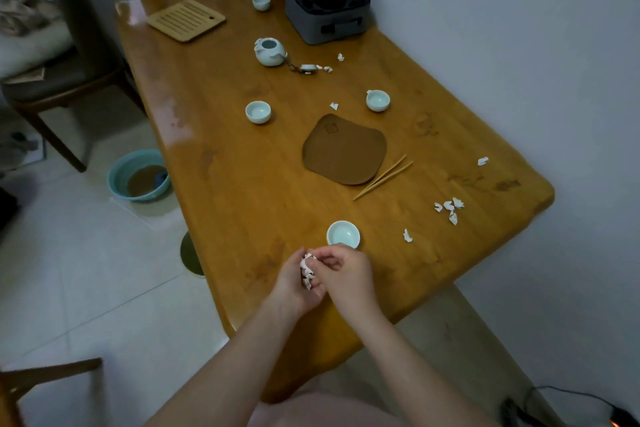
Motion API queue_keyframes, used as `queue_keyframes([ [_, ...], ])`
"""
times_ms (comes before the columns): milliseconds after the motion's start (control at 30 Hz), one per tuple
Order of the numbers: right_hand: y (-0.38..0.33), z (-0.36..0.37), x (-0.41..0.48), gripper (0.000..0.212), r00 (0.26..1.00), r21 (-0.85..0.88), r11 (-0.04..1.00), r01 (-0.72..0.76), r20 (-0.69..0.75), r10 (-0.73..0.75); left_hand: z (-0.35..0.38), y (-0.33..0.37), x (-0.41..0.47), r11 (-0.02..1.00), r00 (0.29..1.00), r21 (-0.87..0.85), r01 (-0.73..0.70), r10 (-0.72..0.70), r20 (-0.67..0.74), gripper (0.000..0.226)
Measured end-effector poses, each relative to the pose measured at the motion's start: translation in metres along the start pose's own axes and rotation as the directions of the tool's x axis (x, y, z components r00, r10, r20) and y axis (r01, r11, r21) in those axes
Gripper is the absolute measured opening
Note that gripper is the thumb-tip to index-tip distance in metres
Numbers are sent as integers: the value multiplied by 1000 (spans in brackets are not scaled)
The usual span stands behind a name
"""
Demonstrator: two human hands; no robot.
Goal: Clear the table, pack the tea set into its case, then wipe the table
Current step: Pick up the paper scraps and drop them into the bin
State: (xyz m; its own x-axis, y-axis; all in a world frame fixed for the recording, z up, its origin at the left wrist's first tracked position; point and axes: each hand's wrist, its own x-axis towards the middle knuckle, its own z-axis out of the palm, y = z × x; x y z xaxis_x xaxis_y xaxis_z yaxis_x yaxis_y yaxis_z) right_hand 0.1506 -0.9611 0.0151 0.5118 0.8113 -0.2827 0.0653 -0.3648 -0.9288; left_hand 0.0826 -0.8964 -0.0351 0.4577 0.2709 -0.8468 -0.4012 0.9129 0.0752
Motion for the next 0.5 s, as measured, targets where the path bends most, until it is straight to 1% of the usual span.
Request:
queue_keyframes([
  [67, 2, -3, 2, 16, 1000, -110, 994, 24, -2, -24, 7, -8, -4, 1000, 1000, -4, -12, 12, 23, 42],
  [133, 3, -9, 1, 9, 998, -203, 977, 65, 0, -67, 14, -15, -10, 1000, 999, -5, -15, 16, 42, 44],
  [233, 6, -17, -2, 3, 987, -384, 910, 156, 29, -157, 19, -23, -16, 998, 999, 54, -24, 22, 35, 54],
  [267, 6, -18, -3, 3, 981, -452, 872, 187, 44, -188, 18, -23, -14, 997, 1000, 73, -16, 14, 26, 53],
  [333, 11, -19, -1, 8, 965, -512, 822, 250, 59, -257, 21, -23, -18, 996, 999, 84, -17, 14, 29, 46],
  [433, 16, -18, 2, 14, 935, -585, 749, 312, 48, -351, 28, -21, -21, 996, 998, 88, -30, 25, 49, 51],
  [500, 17, -16, 3, 16, 913, -618, 705, 346, 48, -406, 33, -19, -24, 992, 999, 124, -28, 23, 38, 53],
])
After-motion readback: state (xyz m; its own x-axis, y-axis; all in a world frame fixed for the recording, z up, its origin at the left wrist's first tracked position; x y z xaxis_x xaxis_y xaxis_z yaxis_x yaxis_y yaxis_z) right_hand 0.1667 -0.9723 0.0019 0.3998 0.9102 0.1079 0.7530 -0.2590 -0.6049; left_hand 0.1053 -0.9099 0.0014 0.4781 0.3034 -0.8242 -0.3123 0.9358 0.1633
